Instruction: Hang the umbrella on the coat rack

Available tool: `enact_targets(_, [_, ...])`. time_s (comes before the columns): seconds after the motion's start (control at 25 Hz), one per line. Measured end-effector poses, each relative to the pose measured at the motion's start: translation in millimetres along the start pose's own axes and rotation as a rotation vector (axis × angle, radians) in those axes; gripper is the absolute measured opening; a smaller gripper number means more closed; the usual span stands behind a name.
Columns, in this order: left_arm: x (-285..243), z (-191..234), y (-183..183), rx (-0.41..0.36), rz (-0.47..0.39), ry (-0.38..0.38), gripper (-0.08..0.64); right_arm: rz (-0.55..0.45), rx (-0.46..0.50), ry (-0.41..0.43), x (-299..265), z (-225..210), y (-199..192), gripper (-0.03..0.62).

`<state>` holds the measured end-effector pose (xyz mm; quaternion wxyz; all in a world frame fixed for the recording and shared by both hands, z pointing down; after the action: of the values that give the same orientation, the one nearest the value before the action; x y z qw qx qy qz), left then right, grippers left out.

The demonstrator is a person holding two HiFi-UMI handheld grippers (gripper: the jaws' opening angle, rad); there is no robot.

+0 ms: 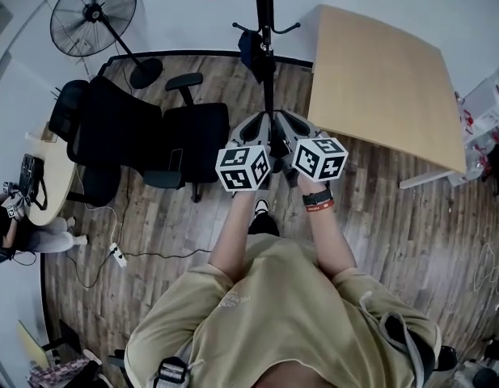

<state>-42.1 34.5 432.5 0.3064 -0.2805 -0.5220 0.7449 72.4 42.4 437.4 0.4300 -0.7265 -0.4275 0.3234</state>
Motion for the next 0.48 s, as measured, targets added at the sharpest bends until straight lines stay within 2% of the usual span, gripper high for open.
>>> enact_targets(0.12, [-16.9, 22.7, 6.5, 0.018, -0.008, 0.001, 0.023, 0.017, 0.021, -0.009, -28.3, -3.3, 6.3, 0.015])
enact_targets(0.32, [-54.1, 61.8, 21.2, -0.013, -0.051, -0.006, 0.023, 0.022, 0.014, -0.003, -81.2, -17.1, 17.7, 0.018])
enact_targets(0.48, [-85.9, 83.3, 25.6, -0.007, -0.030, -0.009, 0.023, 0.034, 0.017, -0.021, -114.9, -35.6, 24.7, 0.018])
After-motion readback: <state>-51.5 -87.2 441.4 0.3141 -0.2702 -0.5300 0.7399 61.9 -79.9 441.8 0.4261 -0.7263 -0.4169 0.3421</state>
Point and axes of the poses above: the fingertips, and each gripper's own axes: x backward along the fingers, z to its left, y out of its top, the point moved 7 cm from there along x, backward along the fingers, and after that the axes turned 4 degrees about -y, right-handed, at the moved point
